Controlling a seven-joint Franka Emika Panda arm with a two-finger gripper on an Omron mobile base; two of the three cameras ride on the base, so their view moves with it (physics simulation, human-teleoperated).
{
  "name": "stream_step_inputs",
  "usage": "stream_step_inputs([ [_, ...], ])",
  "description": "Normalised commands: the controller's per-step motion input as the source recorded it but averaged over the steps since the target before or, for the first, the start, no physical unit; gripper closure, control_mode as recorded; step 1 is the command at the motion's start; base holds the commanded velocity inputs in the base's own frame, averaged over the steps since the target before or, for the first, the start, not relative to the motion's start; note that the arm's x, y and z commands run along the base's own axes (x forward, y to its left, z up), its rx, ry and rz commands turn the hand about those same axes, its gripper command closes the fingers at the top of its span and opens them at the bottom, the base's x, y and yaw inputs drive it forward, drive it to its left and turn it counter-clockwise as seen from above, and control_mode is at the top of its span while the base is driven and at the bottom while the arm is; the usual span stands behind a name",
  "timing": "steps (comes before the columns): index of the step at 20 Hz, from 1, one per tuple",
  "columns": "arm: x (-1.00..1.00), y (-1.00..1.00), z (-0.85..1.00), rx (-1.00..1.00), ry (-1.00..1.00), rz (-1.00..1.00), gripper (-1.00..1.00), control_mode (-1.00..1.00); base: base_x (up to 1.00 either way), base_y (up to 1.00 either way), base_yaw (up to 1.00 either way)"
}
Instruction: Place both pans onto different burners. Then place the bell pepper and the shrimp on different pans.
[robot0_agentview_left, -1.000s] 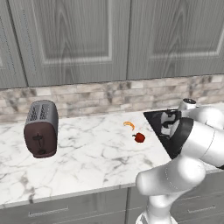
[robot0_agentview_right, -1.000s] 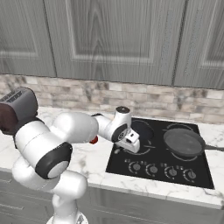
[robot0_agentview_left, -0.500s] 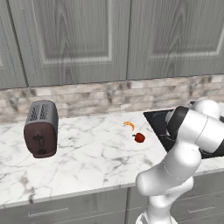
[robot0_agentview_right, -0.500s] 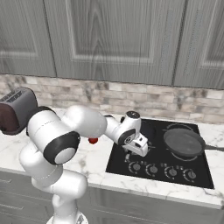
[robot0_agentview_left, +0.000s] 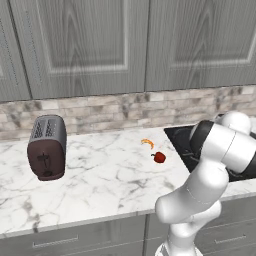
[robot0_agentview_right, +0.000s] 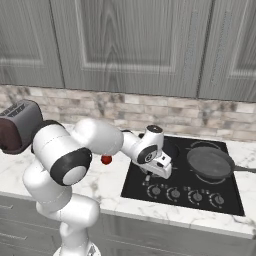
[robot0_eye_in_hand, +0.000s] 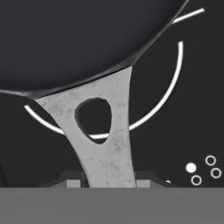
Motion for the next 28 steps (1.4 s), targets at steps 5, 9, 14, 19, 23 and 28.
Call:
stream_step_inputs([
  [5, -0.4, -0.09, -0.05, 0.02, 0.06, 0.0, 1.0, -1.0, 0.0, 0.0, 0.0],
  [9, -0.48, -0.01, -0.16, 0.01, 0.02, 0.0, 1.0, -1.0, 0.0, 0.0, 0.0],
  [14, -0.14, 0.0, -0.07, 0.0, 0.01, 0.0, 1.0, -1.0, 0.0, 0.0, 0.0],
  [19, 0.16, 0.0, 0.0, 0.0, 0.01, 0.0, -1.0, -1.0, 0.0, 0.0, 0.0],
  [23, 0.25, 0.0, 0.0, 0.0, 0.04, 0.0, -1.0, -1.0, 0.0, 0.0, 0.0],
  [28, 0.09, -0.06, 0.0, 0.0, 0.07, 0.0, -1.0, -1.0, 0.0, 0.0, 0.0],
])
